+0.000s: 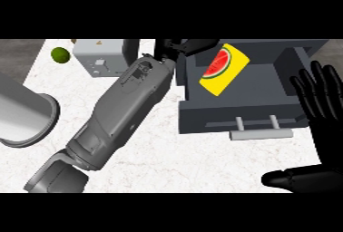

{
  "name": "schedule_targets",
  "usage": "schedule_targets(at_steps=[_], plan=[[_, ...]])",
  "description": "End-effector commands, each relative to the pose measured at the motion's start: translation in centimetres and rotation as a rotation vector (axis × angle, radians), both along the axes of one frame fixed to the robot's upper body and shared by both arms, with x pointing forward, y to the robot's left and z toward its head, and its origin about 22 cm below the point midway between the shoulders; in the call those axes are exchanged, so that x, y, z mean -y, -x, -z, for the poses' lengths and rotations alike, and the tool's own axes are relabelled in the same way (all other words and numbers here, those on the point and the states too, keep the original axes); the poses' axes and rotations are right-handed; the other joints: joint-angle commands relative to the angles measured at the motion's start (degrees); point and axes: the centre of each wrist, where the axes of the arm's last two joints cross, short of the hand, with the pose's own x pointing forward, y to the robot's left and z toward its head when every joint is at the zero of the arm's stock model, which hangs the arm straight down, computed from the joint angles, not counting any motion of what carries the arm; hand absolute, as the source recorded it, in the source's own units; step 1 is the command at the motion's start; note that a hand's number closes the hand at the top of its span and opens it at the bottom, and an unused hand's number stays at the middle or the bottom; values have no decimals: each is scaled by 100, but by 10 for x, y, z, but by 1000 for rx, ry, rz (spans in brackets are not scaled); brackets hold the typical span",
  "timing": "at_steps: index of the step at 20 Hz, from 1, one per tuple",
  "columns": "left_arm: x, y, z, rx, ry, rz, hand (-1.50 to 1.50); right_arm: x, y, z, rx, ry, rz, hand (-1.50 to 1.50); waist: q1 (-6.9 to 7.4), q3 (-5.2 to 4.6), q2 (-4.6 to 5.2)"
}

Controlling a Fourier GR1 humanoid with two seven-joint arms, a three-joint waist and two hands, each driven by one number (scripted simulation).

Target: Pick up the cup, place it into the drawer and close the drawer

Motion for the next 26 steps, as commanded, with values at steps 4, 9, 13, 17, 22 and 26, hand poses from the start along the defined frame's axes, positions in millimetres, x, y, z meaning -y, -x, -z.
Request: schedule_targets(at_steps=[4,9,13,17,22,26], plan=[[9,-7,0,-6,-101,-3,150,3,-3,-6,-9,2,-28,-150,-96,1,26],[7,-5,17,-28,-151,-5,150,-2,-7,2,26,-4,-44,-150,-215,4,59],[11,-5,19,-19,-254,-61,150,-8,-14,-9,42,-1,-71,-150,-378,8,99],[14,4,33,-29,-300,-64,-150,-14,-22,-5,31,-13,-97,-150,-419,9,103],[14,-1,21,-26,-187,-39,-150,-18,-13,-8,43,-31,-106,-150,-420,2,109],[27,6,5,21,-87,11,-150,-4,-17,-6,26,-68,-115,-150,-334,5,73]])
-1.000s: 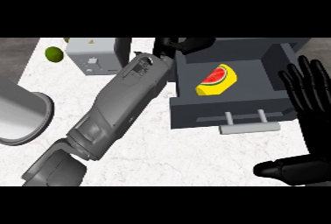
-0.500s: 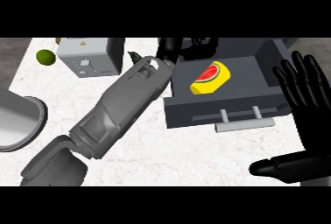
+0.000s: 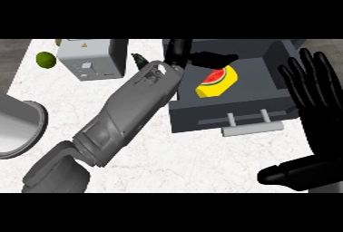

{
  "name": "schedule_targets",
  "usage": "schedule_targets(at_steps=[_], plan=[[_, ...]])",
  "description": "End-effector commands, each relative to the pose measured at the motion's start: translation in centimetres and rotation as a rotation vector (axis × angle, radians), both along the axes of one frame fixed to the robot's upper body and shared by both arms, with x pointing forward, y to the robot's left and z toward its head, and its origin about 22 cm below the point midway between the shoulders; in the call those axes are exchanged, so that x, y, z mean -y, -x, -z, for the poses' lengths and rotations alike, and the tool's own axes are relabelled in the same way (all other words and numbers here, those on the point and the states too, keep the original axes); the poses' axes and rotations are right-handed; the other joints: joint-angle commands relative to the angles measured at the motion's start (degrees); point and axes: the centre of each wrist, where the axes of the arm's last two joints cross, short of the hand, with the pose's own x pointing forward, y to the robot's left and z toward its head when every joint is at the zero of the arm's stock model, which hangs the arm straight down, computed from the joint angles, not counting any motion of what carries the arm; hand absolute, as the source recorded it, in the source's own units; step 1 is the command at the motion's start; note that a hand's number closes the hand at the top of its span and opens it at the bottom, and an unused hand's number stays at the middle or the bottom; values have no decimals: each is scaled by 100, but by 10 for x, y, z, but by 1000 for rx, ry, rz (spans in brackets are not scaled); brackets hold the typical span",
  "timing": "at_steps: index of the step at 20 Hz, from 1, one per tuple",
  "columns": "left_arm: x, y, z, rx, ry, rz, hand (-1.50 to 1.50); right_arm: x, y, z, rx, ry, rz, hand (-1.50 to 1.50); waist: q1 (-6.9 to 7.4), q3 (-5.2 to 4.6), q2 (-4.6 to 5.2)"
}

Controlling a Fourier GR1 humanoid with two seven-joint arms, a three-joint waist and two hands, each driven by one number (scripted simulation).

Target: Pick up the cup, place it into the drawer and close the drawer

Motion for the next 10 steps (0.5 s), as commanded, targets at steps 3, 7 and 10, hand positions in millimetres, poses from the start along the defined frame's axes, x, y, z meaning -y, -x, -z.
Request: schedule_targets(at_steps=[3,7,10], plan=[[10,2,-24,65,163,55,-150,5,6,-2,-19,-36,-34,-150,161,-2,-51],[9,9,-19,75,264,107,-150,21,9,-1,-40,-37,-27,-150,466,-5,-131],[-2,7,-30,2,282,103,-150,23,16,0,-14,13,-33,150,646,-6,-177]])
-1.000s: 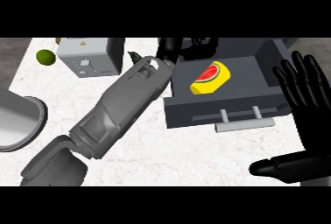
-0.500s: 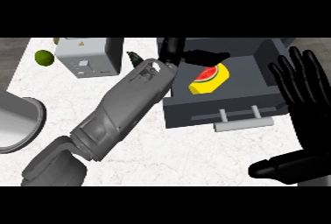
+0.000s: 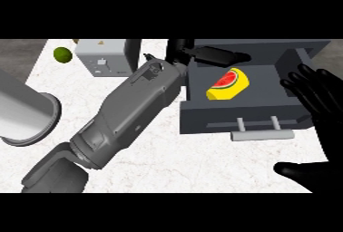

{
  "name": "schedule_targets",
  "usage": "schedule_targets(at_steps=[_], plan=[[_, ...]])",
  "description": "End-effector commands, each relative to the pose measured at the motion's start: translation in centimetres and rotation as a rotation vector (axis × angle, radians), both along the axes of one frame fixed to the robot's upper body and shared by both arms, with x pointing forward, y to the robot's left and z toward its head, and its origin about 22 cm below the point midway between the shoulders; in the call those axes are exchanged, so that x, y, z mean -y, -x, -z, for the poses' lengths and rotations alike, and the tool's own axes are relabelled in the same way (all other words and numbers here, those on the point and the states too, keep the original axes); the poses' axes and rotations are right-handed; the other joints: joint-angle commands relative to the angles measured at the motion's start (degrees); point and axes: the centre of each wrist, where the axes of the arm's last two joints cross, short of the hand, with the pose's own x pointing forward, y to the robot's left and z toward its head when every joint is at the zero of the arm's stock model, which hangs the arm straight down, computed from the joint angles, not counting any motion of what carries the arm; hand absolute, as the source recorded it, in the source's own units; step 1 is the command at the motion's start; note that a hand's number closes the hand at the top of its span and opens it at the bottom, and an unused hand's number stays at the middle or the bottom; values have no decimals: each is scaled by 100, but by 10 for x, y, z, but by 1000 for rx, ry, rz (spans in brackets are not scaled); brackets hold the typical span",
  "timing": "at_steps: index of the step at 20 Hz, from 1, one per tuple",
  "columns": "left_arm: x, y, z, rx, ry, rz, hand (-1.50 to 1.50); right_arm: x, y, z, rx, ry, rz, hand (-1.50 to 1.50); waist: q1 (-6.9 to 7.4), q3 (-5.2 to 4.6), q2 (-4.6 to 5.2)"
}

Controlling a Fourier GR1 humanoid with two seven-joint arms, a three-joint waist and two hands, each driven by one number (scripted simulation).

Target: Pick up the cup, place it into the drawer and close the drawer

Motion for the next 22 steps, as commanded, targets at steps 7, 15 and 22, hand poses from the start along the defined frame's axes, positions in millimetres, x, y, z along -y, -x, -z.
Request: schedule_targets(at_steps=[7,15,22], plan=[[-62,1,0,-36,140,-51,-150,16,18,-2,9,306,-43,150,387,-7,-107],[-136,43,20,-95,150,-116,-150,14,23,-1,-12,459,-1,150,486,-4,-123],[-199,67,33,-110,187,-166,-150,-9,-12,34,-45,577,17,150,349,-2,-33]])
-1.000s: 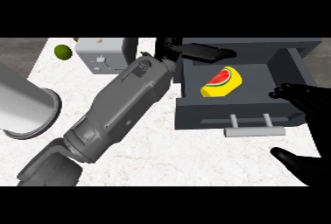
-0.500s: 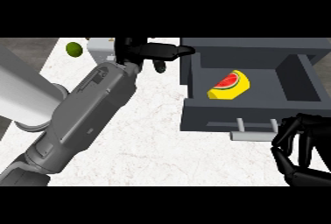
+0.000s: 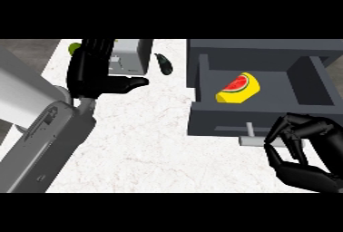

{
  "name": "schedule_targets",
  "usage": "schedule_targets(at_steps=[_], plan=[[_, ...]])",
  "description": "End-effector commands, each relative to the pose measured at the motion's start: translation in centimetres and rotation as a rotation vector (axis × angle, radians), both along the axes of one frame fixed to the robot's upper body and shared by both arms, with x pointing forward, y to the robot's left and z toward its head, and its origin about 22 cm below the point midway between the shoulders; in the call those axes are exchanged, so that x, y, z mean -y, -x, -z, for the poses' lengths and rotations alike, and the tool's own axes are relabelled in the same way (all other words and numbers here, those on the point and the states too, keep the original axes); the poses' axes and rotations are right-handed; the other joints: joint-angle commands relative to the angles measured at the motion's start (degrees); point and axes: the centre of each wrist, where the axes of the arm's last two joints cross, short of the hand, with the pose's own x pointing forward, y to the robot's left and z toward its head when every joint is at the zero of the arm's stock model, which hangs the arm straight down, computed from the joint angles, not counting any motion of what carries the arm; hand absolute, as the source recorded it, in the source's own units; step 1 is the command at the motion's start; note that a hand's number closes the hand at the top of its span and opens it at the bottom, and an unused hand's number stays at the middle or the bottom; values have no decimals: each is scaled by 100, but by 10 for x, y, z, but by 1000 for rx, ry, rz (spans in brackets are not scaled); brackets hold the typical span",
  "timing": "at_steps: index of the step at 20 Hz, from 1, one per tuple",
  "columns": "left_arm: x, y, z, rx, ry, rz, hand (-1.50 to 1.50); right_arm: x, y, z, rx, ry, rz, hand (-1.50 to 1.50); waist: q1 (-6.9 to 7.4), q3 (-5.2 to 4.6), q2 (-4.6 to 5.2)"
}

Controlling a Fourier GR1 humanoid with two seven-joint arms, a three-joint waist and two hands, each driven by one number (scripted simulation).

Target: Pick up the cup, place it into the drawer and close the drawer

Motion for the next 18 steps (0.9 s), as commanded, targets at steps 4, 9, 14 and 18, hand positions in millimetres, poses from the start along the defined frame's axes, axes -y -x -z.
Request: schedule_targets(at_steps=[4,9,14,18], plan=[[-54,35,14,-16,15,-17,-150,-3,-1,13,34,291,-51,150,-57,1,18],[-77,57,36,-13,4,3,-150,-30,-21,40,112,519,-53,150,-8,0,40],[-111,71,31,-25,4,-20,-150,-43,-41,77,115,582,-55,150,-84,2,39],[-107,73,65,-15,23,-17,-150,-44,-76,96,56,617,-15,-150,-103,1,56]])
